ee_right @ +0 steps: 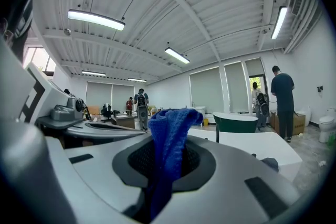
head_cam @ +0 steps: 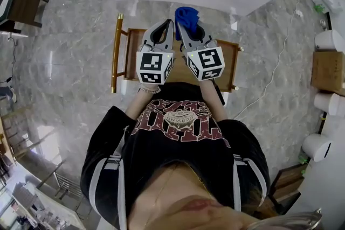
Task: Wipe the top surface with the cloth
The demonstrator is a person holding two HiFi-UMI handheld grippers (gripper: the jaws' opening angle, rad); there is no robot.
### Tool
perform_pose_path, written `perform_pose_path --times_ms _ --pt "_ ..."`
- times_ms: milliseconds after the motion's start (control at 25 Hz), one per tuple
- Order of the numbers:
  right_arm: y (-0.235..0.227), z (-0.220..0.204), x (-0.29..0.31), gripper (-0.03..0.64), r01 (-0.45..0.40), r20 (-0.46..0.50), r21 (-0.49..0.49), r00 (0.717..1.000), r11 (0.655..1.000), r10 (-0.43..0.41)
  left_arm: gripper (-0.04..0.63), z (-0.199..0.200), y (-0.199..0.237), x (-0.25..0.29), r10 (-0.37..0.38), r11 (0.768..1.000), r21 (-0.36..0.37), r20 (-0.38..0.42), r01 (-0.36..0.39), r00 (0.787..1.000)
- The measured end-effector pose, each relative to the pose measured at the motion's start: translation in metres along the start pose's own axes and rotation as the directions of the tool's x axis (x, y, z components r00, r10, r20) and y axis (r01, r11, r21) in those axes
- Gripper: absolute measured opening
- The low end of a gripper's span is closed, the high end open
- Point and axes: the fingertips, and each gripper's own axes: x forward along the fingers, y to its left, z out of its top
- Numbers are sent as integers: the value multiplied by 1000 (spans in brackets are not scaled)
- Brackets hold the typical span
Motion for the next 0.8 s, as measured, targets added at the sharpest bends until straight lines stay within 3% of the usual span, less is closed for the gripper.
perform_pose_path --times_ms 800 --pt "15 -6 11 55 3 -28 7 1000 1000 -3 49 -4 16 -9 0 1000 -13 -14 0 1000"
